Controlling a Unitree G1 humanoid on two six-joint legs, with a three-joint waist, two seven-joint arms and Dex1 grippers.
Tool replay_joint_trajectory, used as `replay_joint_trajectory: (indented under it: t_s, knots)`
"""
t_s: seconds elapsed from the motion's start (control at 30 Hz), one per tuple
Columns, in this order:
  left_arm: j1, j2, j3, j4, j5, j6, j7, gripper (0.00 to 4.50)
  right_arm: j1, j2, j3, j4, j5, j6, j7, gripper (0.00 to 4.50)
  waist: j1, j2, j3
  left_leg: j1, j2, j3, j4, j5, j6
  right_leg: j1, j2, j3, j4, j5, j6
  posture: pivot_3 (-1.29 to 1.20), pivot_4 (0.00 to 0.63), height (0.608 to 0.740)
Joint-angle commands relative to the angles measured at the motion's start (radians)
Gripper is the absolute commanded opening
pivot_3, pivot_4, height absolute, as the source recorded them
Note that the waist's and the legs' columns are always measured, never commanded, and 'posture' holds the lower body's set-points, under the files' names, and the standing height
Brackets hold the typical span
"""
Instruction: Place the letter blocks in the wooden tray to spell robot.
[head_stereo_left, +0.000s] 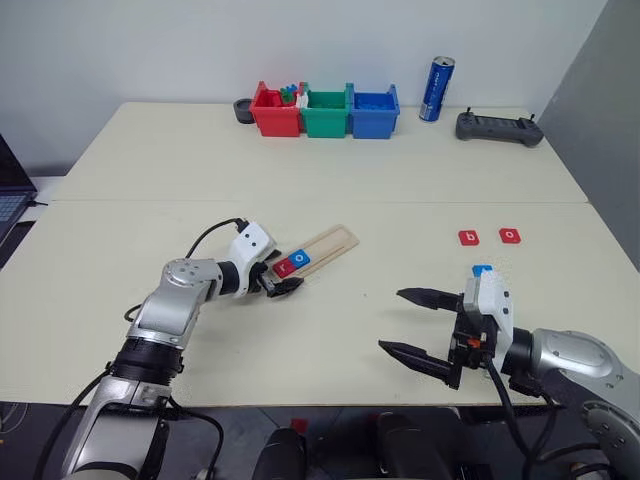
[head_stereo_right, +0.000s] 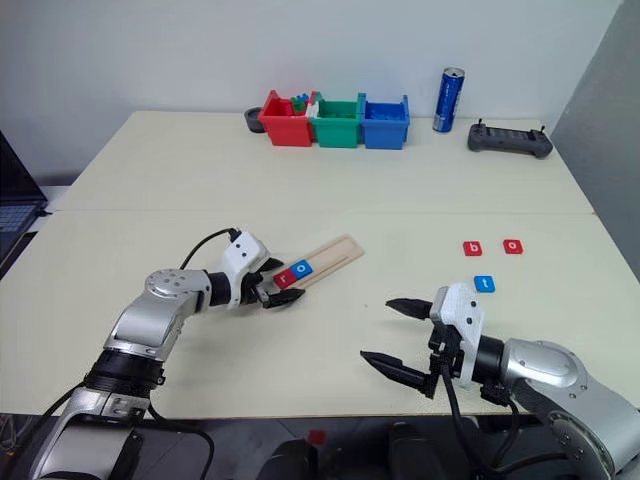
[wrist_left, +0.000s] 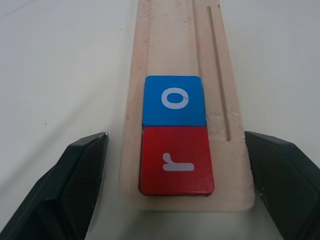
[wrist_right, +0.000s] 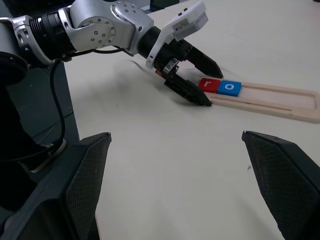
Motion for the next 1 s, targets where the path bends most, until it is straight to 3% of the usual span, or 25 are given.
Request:
replay_joint_trajectory:
  t_s: [0.03,0.17,0.33,0.57,0.73,1.0]
  knots:
    - [0.006,0.034,-0.034,-0.052,0.0,0.052,-0.052,4.5,-0.03,-0.009,-0.01,-0.048,0.037,0.01,-0.004,4.46,0.0,0.0,0.0,0.0,0.0,0.0,0.0,0.0,0.0,0.0,0.0,0.0,0.0,0.0,0.0,0.0,0.15,0.74]
    - [0.003,0.056,-0.054,-0.053,0.006,0.067,-0.084,4.5,-0.048,-0.008,-0.008,-0.052,0.046,0.022,-0.009,4.46,0.0,0.0,0.0,0.0,0.0,0.0,0.0,0.0,0.0,0.0,0.0,0.0,0.0,0.0,0.0,0.0,0.15,0.74]
    - [-0.012,0.059,-0.061,-0.02,0.022,0.055,-0.092,3.45,-0.066,-0.008,-0.003,-0.052,0.054,0.032,-0.014,4.5,0.0,0.0,0.0,0.0,0.0,0.0,0.0,0.0,0.0,0.0,0.0,0.0,0.0,0.0,0.0,0.0,0.15,0.74]
    - [-0.005,0.061,-0.074,-0.005,0.036,0.006,-0.108,3.44,-0.074,-0.022,-0.004,-0.047,0.045,0.035,-0.011,4.5,0.001,0.0,0.0,0.0,0.0,0.0,0.0,0.0,0.0,0.0,0.0,0.0,0.0,0.0,0.0,0.0,0.15,0.74]
    - [0.04,0.101,-0.135,-0.064,0.043,-0.201,-0.259,3.44,-0.043,-0.081,-0.036,-0.047,0.02,0.028,0.012,4.5,0.001,0.0,0.0,0.0,0.0,0.001,0.0,0.0,0.0,0.0,0.0,0.0,0.0,0.0,0.0,0.0,0.15,0.74]
    - [-0.018,0.063,-0.234,-0.039,0.045,-0.366,-0.427,3.44,0.173,-0.222,-0.199,-0.076,-0.03,0.039,0.056,4.5,0.02,0.0,0.0,-0.001,-0.001,0.001,0.0,0.0,0.0,0.0,-0.001,0.0,-0.001,0.001,-0.001,0.0,0.15,0.74]
